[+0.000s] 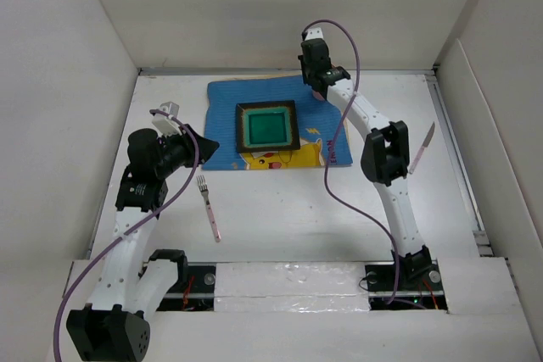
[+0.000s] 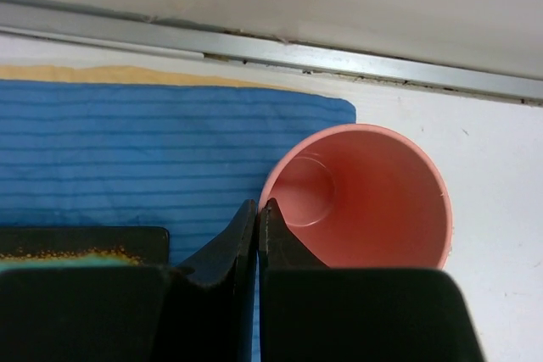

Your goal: Set the dinner table for one person

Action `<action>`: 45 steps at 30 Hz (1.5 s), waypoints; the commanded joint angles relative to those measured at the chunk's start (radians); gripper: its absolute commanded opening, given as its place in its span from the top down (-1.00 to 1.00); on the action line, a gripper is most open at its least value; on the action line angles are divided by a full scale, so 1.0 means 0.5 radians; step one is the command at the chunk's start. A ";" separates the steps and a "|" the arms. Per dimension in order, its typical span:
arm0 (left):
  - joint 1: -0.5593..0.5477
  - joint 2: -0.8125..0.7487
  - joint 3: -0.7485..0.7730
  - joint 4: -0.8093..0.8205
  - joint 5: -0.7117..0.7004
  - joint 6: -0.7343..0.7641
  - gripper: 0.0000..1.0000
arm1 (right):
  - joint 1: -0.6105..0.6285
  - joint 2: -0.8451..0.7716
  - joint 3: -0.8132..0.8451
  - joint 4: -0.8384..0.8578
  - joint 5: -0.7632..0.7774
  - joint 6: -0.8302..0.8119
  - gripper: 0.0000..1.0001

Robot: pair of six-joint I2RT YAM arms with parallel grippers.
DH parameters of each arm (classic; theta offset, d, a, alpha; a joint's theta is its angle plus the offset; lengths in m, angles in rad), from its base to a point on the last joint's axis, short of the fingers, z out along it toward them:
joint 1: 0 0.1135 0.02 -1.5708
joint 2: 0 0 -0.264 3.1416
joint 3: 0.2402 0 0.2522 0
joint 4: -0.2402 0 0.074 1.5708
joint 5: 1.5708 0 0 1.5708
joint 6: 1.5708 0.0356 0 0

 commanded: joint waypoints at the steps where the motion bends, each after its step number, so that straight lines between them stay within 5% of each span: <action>1: 0.011 -0.013 -0.004 0.077 0.039 0.006 0.56 | 0.004 -0.005 0.156 0.027 -0.023 -0.054 1.00; 6: 0.011 -0.019 0.002 0.077 0.036 0.009 0.56 | -0.014 0.056 0.165 0.052 -0.047 -0.042 1.00; 9: 0.011 -0.007 -0.001 0.071 0.033 0.009 0.55 | -0.014 0.072 0.165 0.061 -0.054 0.019 0.59; 10: 0.011 -0.007 -0.001 0.077 0.027 0.012 0.55 | -0.035 0.045 0.159 0.058 -0.078 0.047 0.21; 14: 0.011 -0.007 -0.001 0.074 0.030 0.009 0.55 | -0.054 -0.047 0.098 0.116 -0.127 0.087 -0.03; 21: 0.011 -0.013 -0.004 0.077 0.015 0.009 0.54 | -0.091 -0.415 -0.040 0.165 -0.308 0.228 -0.19; 25: 0.011 -0.022 0.002 0.080 0.023 0.003 0.54 | -0.183 -0.813 -0.407 0.340 -0.443 0.372 -0.21; 28: 0.011 -0.056 -0.007 0.099 0.045 -0.006 0.62 | -0.311 -1.218 -0.876 0.512 -0.495 0.526 -0.14; 30: 0.011 -0.062 -0.004 0.105 0.076 -0.003 0.87 | -0.397 -1.446 -1.367 0.689 -0.453 0.651 0.30; 31: 0.011 -0.093 -0.007 0.111 0.088 -0.003 1.00 | -0.501 -1.632 -1.526 0.736 -0.370 0.706 0.81; 32: -0.020 -0.102 -0.007 0.123 0.094 -0.006 1.00 | -0.566 -1.719 -1.680 0.788 -0.342 0.771 1.00; 34: -0.020 -0.114 -0.016 0.160 0.161 -0.022 1.00 | -0.771 -1.906 -2.265 0.907 -0.266 0.936 1.00; 37: -0.020 -0.099 -0.016 0.197 0.253 -0.031 1.00 | -0.983 -1.999 -2.589 0.984 -0.281 1.038 1.00; 39: -0.020 -0.099 -0.016 0.212 0.312 -0.043 0.83 | -1.170 -1.981 -2.703 0.978 -0.284 1.111 1.00; 40: -0.020 -0.102 -0.019 0.209 0.333 -0.049 0.59 | -1.216 -1.962 -2.770 0.963 -0.281 1.130 0.82; 43: -0.020 -0.154 -0.050 0.283 0.370 -0.080 0.30 | -1.318 -1.864 -2.801 0.871 -0.232 1.137 0.40; 44: -0.020 -0.176 -0.062 0.304 0.376 -0.083 0.27 | -1.345 -1.843 -2.810 0.874 -0.204 1.130 -0.08; 45: -0.020 -0.197 -0.068 0.307 0.376 -0.095 0.25 | -1.403 -1.794 -2.817 0.871 -0.216 1.106 -0.17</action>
